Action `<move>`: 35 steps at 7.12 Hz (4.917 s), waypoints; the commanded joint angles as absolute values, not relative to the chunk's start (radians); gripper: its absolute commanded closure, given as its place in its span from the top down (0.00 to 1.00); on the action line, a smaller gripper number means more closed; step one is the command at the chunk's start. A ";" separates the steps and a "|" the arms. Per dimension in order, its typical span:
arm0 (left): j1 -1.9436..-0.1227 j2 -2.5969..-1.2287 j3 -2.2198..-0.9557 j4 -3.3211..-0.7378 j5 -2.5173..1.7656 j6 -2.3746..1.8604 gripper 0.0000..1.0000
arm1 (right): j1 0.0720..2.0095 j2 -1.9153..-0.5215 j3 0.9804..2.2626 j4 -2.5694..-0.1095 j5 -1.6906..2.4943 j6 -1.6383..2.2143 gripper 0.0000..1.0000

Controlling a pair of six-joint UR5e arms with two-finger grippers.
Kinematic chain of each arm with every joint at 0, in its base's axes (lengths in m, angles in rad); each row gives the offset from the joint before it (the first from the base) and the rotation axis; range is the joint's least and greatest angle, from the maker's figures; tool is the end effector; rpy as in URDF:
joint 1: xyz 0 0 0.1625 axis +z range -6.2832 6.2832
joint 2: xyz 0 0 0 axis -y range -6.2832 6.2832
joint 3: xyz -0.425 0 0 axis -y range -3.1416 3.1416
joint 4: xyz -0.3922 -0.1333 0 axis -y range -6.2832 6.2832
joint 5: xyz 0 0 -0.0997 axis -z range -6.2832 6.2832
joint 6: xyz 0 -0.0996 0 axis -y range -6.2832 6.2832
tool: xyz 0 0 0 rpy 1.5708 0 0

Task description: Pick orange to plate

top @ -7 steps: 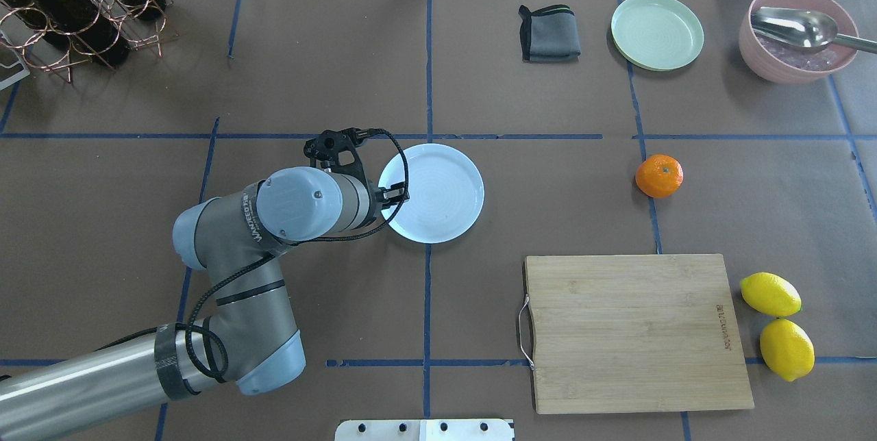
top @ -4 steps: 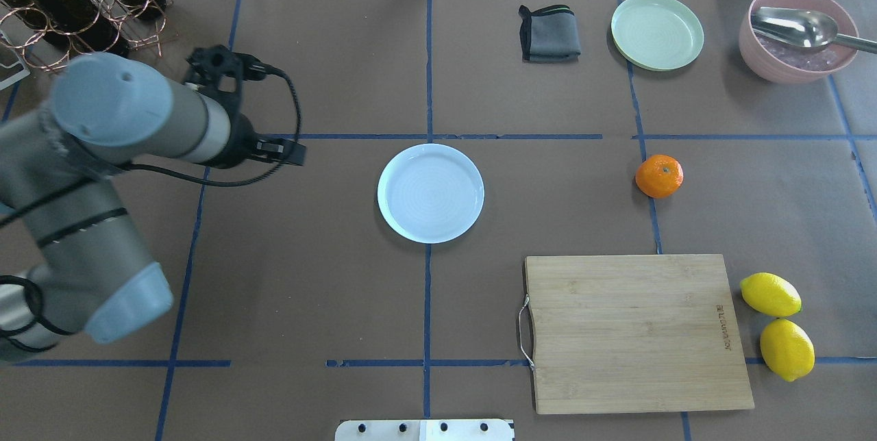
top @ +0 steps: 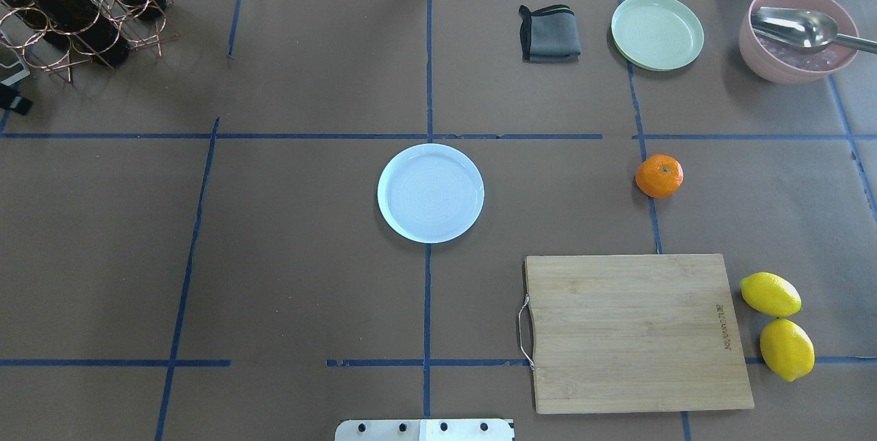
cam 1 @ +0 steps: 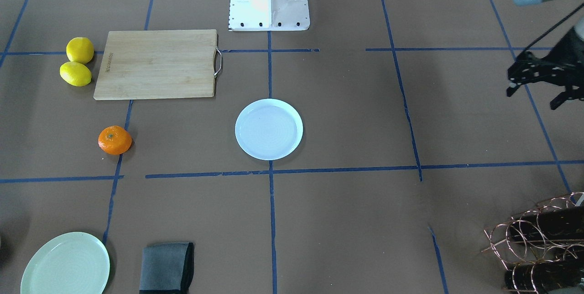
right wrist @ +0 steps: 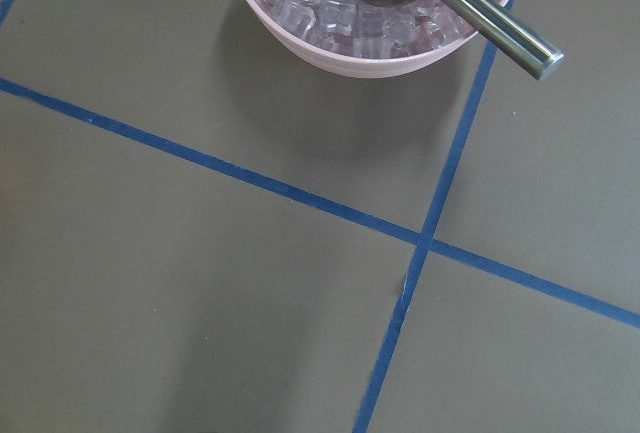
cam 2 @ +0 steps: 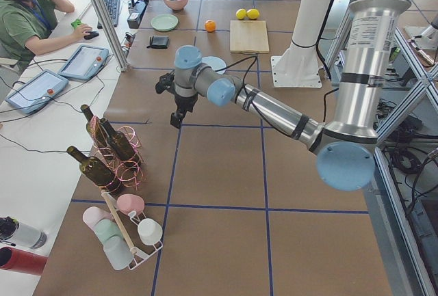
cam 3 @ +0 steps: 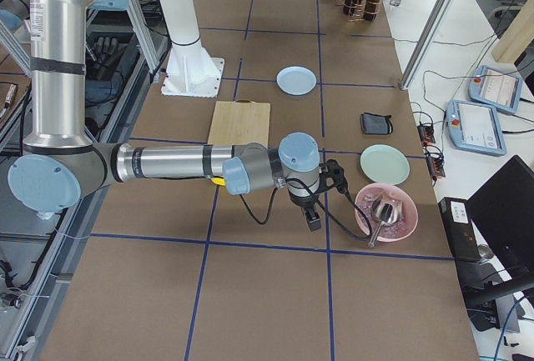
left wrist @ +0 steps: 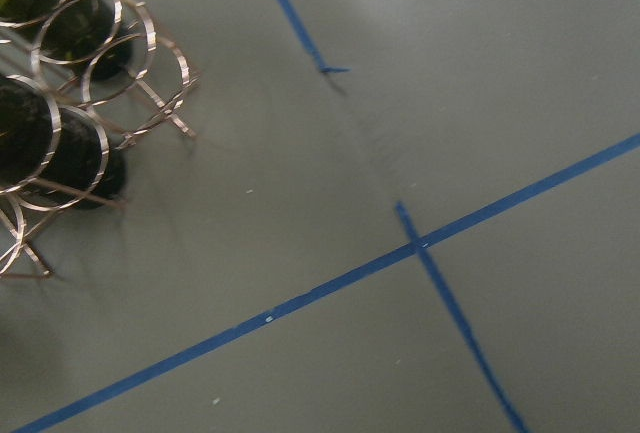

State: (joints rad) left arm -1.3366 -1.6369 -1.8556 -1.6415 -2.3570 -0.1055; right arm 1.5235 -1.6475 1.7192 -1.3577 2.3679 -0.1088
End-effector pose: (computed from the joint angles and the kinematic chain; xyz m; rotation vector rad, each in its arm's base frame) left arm 0.0587 -0.5166 0.4752 0.2636 0.8327 0.2861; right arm 0.0396 -0.4763 0.5969 0.2945 -0.7849 -0.2604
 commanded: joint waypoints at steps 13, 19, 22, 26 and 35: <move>-1.628 -1.414 -1.802 -1.519 -2.227 0.235 1.00 | 0.847 -1.324 1.743 -1.356 1.971 0.750 1.00; -1.628 -1.419 -1.810 -1.519 -2.227 0.235 1.00 | 0.790 -1.324 1.686 -1.356 1.948 0.750 1.00; -1.628 -1.424 -1.810 -1.519 -2.227 0.235 1.00 | 0.765 -1.322 1.666 -1.358 1.921 0.750 1.00; -1.628 -1.427 -1.809 -1.519 -2.226 0.235 1.00 | 0.758 -1.212 1.664 -1.376 1.921 0.785 0.22; -1.629 -1.422 -1.809 -1.519 -2.224 0.235 1.00 | 0.496 -0.667 1.318 -1.528 1.720 1.215 0.51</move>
